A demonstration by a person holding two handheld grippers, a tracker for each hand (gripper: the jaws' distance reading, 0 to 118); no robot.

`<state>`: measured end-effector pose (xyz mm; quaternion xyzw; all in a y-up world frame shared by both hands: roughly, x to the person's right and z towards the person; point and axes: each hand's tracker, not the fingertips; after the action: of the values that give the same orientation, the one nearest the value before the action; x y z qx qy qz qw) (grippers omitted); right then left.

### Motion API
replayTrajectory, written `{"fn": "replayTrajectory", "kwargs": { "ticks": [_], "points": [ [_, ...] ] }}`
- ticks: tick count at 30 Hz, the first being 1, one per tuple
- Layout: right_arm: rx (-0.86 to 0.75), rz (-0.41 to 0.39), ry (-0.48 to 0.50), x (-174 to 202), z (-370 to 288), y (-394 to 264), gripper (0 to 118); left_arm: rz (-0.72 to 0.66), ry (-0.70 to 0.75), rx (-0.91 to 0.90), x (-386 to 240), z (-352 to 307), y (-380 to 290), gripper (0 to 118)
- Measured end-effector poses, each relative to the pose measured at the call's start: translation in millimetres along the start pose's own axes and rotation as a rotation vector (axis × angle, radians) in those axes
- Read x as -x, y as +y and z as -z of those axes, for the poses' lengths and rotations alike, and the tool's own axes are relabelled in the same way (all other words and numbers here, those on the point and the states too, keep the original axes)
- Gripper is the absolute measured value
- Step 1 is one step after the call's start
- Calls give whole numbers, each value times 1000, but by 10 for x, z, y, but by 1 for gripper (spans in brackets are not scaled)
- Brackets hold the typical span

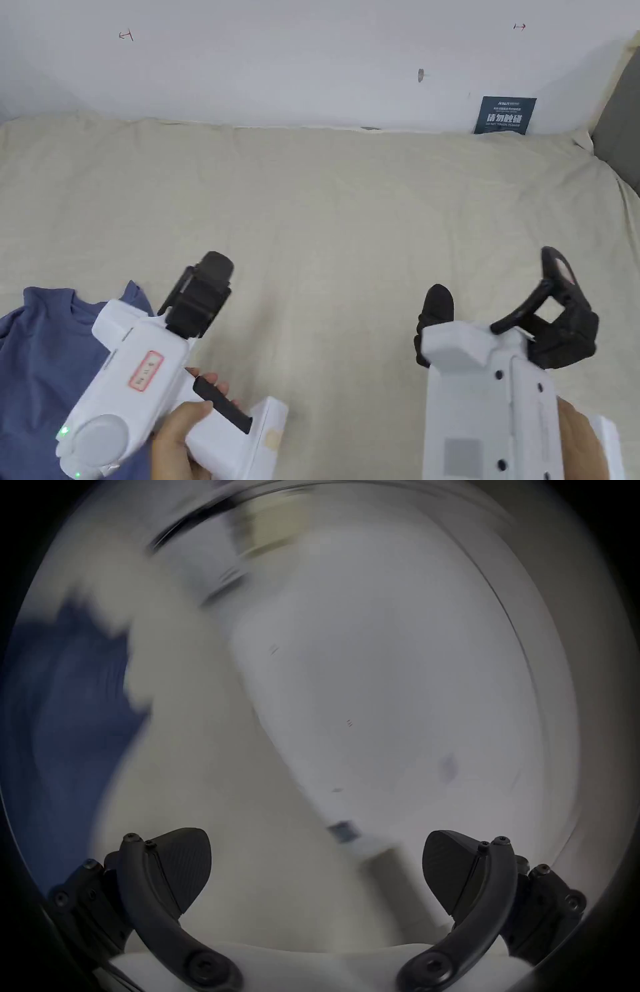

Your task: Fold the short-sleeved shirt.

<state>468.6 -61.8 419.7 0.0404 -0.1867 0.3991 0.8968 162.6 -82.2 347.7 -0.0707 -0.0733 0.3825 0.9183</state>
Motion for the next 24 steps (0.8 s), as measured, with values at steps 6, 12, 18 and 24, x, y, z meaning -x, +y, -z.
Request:
{"fn": "replayTrajectory", "kwargs": {
  "ticks": [6,12,18,24],
  "points": [
    [268,663,236,-303,177,-276,118,806,151,-125,-320,18,-343,118],
    [313,680,231,-230,170,-393,118,781,218,-99,-170,34,-380,118],
    [319,692,240,-219,179,-366,118,754,207,-87,-130,18,-343,118],
    [322,702,244,-217,184,-358,118,780,190,-90,-149,18,-350,118]
  ]
}}
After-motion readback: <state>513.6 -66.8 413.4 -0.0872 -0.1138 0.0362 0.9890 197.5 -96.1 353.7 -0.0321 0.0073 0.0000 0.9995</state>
